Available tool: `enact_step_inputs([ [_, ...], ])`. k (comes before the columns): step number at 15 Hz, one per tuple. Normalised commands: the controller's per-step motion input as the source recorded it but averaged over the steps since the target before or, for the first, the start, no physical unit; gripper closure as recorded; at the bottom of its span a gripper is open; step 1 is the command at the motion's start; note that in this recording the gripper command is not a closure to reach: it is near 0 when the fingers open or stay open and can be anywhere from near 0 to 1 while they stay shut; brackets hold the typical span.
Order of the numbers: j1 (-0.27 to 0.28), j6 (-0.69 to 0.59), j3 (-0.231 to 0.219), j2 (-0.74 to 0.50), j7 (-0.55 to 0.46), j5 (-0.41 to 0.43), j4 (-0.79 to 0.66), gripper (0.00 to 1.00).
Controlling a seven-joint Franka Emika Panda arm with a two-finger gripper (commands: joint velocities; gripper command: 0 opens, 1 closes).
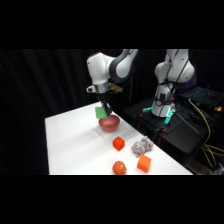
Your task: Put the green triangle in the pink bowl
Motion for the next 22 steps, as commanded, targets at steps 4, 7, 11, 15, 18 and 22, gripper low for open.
enact_step_inputs([
  [4,-0.05,0.22,-0.079,-0.22,0.04,0.146,-0.3,0.47],
  [7,-0.03,0.16,-0.031,-0.13,0.05,0.16,-0.16,0.47],
  [11,-0.008,0.09,0.003,-0.09,0.06,0.152,-0.06,0.0],
  [15,0.011,0.06,0.023,-0.03,0.05,0.151,0.03,0.0],
  [18,0.032,0.06,0.035,0.01,0.07,0.123,0.07,0.0],
  [22,0.037,0.05,0.037,0.03,0.07,0.114,0.09,0.0],
])
